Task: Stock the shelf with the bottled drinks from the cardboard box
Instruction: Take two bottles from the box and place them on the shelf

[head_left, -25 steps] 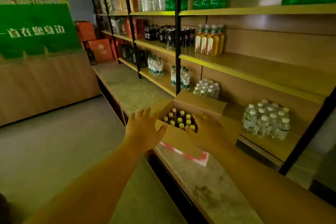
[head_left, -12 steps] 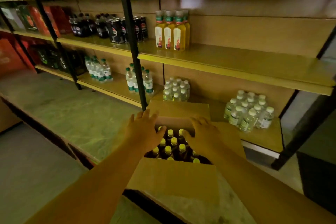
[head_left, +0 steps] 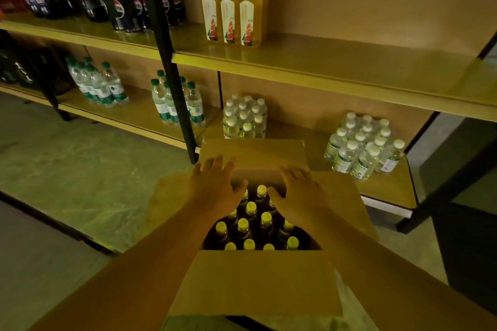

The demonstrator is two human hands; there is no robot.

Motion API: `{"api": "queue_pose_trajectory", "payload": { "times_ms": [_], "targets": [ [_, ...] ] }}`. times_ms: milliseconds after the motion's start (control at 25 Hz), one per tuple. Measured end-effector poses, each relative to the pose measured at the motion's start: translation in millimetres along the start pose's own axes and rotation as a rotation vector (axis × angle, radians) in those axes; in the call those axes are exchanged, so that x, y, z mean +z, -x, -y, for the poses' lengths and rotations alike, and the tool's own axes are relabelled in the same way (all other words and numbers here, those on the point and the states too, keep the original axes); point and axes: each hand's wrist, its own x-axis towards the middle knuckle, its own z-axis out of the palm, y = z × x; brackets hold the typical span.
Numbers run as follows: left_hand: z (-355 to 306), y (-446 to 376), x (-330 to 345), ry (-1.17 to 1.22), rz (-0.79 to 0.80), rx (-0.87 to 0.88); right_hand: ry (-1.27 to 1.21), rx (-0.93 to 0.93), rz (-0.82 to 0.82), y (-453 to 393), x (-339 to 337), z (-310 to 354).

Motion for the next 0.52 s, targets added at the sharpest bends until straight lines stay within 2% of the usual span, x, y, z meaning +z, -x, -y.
{"api": "queue_pose_trajectory", "payload": {
  "times_ms": [280, 520],
  "targets": [
    [-5.9, -30.8, 42.1, 0.04, 0.041, -0.042, 0.006, 0.014, 0.06, -36.8, 34.4, -23.5],
    [-9.3, -56.8, 79.8, 0.121, 0.141, -0.011, -0.099, 0.093, 0.12, -62.7, 64.3, -40.2]
  ]
}}
